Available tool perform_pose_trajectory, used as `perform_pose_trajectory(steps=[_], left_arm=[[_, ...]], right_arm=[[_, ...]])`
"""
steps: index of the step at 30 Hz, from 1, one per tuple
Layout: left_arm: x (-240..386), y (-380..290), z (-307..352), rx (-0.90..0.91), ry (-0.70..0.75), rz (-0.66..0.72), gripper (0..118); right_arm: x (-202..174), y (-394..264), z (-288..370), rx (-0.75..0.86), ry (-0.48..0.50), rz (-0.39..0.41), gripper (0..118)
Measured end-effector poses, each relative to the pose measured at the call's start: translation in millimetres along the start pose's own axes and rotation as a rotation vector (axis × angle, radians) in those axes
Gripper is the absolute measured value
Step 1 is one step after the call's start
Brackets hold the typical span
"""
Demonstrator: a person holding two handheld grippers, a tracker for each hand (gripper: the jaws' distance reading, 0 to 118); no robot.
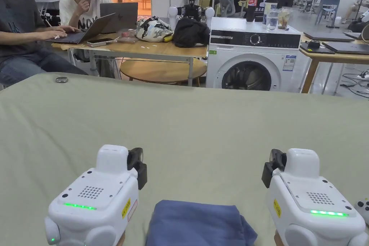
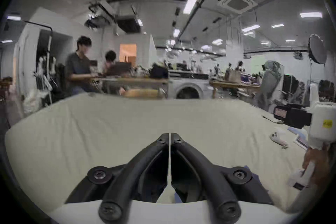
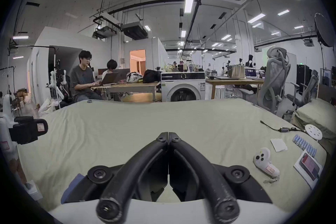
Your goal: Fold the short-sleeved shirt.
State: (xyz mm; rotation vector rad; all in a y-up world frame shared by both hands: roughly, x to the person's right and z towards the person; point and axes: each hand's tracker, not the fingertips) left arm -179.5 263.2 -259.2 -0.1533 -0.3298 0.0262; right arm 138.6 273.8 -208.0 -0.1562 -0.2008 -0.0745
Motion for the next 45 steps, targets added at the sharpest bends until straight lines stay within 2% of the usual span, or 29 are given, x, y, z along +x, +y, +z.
perform_pose_trajectory(steps=[7,11,14,16,18,20,23,27,28,29,31,32,33,35,39,43,45], left_arm=[[-14,0,11,0.063,0.059,0.047,0],[-22,1,15,0.045,0.057,0.045,0],[-28,-2,16,0.022,0.047,0.054,0],[-32,-6,16,-0.012,0.043,0.07,0],[-36,-10,17,-0.037,0.042,0.075,0],[-39,-15,19,-0.079,0.047,0.068,0],[-47,-22,20,-0.181,0.022,0.11,0],[-68,-35,12,-0.363,-0.106,0.264,0],[-74,-39,7,-0.456,-0.151,0.318,1],[-81,-43,0,-0.527,-0.208,0.377,12],[-95,-55,-16,-0.663,-0.348,0.509,48],[-100,-61,-21,-0.679,-0.399,0.573,62],[-105,-67,-28,-0.703,-0.441,0.63,69],[-113,-80,-43,-0.776,-0.535,0.732,74],[-109,-106,-71,-0.915,-0.588,0.834,74],[-93,-123,-92,-0.874,-0.715,0.967,74],[-73,-125,-96,-0.897,-0.761,0.978,74]], right_arm=[[-7,7,17,0.024,0.019,0.023,0],[-23,-18,27,-0.14,0.113,0.08,0],[-37,-49,24,-0.286,0.186,0.086,0],[-48,-73,16,-0.388,0.182,0.119,0],[-53,-94,5,-0.496,0.17,0.117,0],[-54,-112,-9,-0.598,0.151,0.099,0],[-49,-105,-13,-0.563,0.135,0.077,0],[-49,-102,-16,-0.595,0.144,0.08,0],[-49,-102,-16,-0.594,0.148,0.089,0],[-49,-102,-16,-0.592,0.15,0.095,0],[-48,-102,-15,-0.592,0.155,0.1,0],[-47,-102,-15,-0.593,0.158,0.101,0],[-46,-101,-16,-0.595,0.161,0.099,0],[-45,-101,-16,-0.599,0.167,0.092,0],[-45,-101,-16,-0.602,0.171,0.085,0],[-44,-101,-16,-0.599,0.171,0.081,0],[-44,-101,-17,-0.601,0.172,0.078,0]])
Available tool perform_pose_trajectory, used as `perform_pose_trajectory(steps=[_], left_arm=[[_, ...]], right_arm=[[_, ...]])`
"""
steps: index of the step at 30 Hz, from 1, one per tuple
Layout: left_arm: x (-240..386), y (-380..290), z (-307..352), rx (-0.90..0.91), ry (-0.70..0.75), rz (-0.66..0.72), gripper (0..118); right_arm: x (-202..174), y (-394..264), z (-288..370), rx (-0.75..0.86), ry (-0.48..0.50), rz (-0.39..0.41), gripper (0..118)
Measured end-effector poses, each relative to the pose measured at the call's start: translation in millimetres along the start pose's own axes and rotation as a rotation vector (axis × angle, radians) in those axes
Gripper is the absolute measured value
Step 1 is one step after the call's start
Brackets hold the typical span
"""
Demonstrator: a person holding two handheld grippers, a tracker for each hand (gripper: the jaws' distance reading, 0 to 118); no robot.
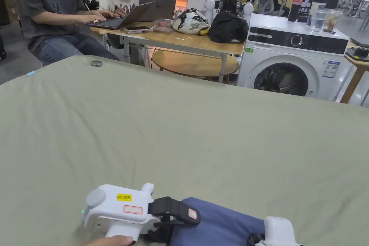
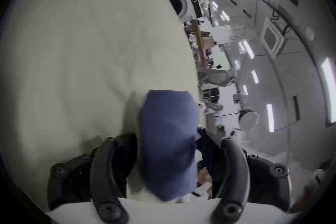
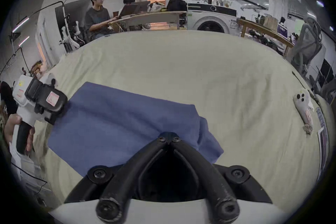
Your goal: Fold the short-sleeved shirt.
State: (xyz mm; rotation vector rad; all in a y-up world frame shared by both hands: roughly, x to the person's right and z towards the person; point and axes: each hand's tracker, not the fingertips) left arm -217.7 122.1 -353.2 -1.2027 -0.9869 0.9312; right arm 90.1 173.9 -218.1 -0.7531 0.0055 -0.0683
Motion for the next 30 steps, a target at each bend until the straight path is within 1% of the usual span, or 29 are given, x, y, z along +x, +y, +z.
perform_pose_trajectory(steps=[3,5,6,7,8,9,11,13,18,23,27,30], left_arm=[[7,-2,-18,-0.061,0.008,-0.039,74],[11,-4,-18,-0.041,0.021,-0.025,73],[12,-5,-17,-0.026,0.059,-0.011,66],[7,0,-17,-0.021,0.112,-0.019,50],[5,-2,-16,-0.032,0.127,-0.023,34],[4,-3,-16,-0.031,0.104,-0.014,29],[4,-4,-14,-0.019,0.113,-0.027,24],[10,-4,-15,-0.013,0.143,-0.057,23],[22,2,-12,-0.03,0.164,-0.076,23],[31,6,-11,-0.045,0.199,-0.064,23],[41,7,-8,-0.045,0.228,-0.069,23],[50,9,-2,-0.047,0.239,-0.082,23]], right_arm=[[2,1,1,-0.002,0.006,-0.003,0],[3,0,1,-0.002,0.011,-0.008,0],[3,0,2,-0.001,0.012,-0.01,0],[3,0,2,0.0,0.011,-0.011,0],[4,0,2,0.002,0.02,-0.016,0],[4,0,2,0.003,0.021,-0.018,0],[4,-1,3,0.009,0.023,-0.018,0],[3,-2,3,0.014,0.017,-0.014,0],[1,-4,6,0.036,0.017,0.006,0],[-3,-7,12,0.065,0.004,0.034,0],[-1,-4,20,0.126,-0.002,0.023,0],[2,7,33,0.234,-0.036,0.028,0]])
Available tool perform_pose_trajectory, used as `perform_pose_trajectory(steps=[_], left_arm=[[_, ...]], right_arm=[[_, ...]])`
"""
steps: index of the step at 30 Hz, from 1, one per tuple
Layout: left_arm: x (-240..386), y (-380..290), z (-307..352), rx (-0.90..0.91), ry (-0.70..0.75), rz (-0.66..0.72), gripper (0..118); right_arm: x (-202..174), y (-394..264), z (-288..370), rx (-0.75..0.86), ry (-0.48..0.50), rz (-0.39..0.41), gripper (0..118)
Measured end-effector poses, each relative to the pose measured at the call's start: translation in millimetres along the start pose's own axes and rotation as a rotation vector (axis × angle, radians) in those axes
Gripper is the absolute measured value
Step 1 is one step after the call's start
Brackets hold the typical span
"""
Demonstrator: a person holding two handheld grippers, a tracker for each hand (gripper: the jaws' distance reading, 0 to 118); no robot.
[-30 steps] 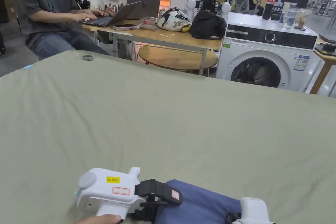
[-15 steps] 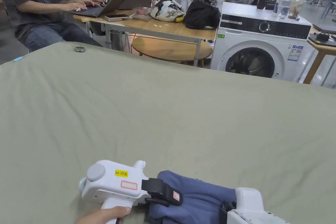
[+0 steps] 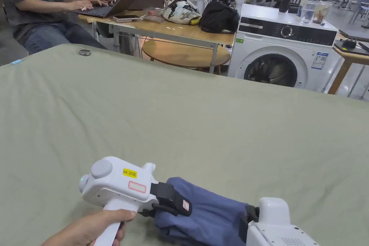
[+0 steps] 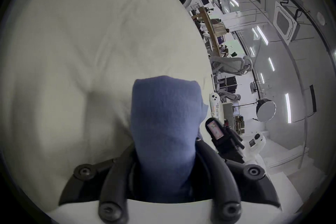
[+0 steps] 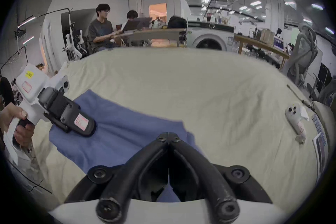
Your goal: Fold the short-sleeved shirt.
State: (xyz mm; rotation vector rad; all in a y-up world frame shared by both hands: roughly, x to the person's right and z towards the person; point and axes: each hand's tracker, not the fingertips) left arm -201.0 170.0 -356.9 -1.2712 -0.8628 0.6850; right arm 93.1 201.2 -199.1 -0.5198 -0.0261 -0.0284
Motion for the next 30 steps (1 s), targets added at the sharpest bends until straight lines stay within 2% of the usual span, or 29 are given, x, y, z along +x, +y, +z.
perform_pose_trajectory(steps=[8,16,26,30], left_arm=[[19,12,51,0.016,0.09,-0.043,23],[15,15,145,0.051,0.229,-0.072,23],[-29,1,299,0.222,0.42,0.033,23],[-52,0,355,0.257,0.559,0.071,23]], right_arm=[[-2,45,17,0.288,-0.065,-0.006,0],[-37,73,10,0.367,-0.081,-0.015,0],[-126,83,-19,0.352,0.064,0.049,0],[-165,91,-30,0.344,0.134,0.051,0]])
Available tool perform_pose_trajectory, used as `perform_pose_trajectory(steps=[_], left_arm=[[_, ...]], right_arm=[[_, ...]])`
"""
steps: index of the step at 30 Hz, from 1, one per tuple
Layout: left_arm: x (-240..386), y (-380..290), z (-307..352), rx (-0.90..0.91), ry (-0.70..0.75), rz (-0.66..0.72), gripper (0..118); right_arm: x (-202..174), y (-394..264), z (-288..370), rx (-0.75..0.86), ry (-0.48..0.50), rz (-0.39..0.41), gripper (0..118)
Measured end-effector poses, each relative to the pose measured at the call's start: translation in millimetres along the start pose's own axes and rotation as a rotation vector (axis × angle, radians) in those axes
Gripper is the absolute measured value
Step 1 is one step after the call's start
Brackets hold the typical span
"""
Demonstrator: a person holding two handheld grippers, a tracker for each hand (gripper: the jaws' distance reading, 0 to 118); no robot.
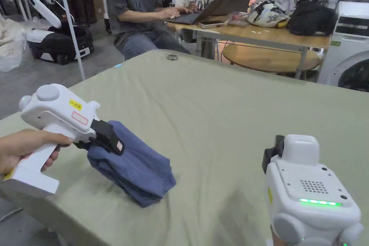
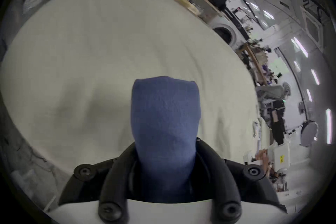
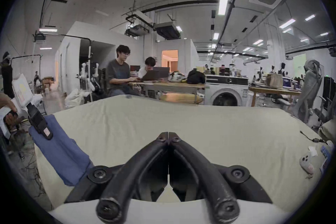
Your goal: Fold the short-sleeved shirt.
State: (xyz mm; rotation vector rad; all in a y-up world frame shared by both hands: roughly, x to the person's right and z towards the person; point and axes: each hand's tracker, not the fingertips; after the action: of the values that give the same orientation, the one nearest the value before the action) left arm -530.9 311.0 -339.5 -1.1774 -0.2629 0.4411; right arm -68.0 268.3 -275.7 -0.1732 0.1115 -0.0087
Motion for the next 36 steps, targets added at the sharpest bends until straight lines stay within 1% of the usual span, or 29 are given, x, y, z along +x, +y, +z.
perform_pose_trajectory(steps=[3,7,12,14,16,18,22,24,25,26,28,29,31,33,36], left_arm=[[-29,12,21,0.014,0.083,0.039,23],[-50,29,37,0.015,0.209,0.017,23],[-71,50,31,-0.053,0.427,-0.061,23],[-76,52,22,-0.078,0.515,-0.096,23],[-87,54,12,-0.108,0.563,-0.12,23],[-96,56,6,-0.104,0.55,-0.103,23],[-112,54,3,-0.076,0.526,-0.029,23],[-113,50,7,-0.074,0.517,-0.029,24],[-114,51,11,-0.071,0.508,-0.03,29],[-113,51,15,-0.066,0.51,-0.028,39],[-109,53,28,-0.029,0.555,-0.049,50],[-106,54,36,0.001,0.579,-0.069,52],[-96,52,50,0.071,0.592,-0.09,52],[-83,50,59,0.141,0.568,-0.105,52],[-59,41,51,0.21,0.51,-0.174,52]], right_arm=[[-24,3,-11,0.002,0.03,0.003,0],[-49,7,-25,-0.017,0.073,0.016,0],[-63,6,-34,-0.047,0.112,0.028,0],[-65,3,-33,-0.056,0.111,0.034,0],[-65,2,-32,-0.076,0.117,0.038,0],[-62,0,-30,-0.079,0.12,0.037,0],[-56,-1,-27,-0.086,0.11,0.048,0],[-53,-2,-28,-0.092,0.105,0.052,0],[-53,-2,-28,-0.094,0.103,0.053,0],[-51,-2,-29,-0.096,0.103,0.053,0],[-50,-2,-29,-0.1,0.105,0.056,0],[-50,-2,-29,-0.1,0.104,0.057,0],[-49,-2,-28,-0.1,0.109,0.056,0],[-47,-3,-27,-0.097,0.11,0.057,0],[-40,-3,-24,-0.096,0.106,0.048,0]])
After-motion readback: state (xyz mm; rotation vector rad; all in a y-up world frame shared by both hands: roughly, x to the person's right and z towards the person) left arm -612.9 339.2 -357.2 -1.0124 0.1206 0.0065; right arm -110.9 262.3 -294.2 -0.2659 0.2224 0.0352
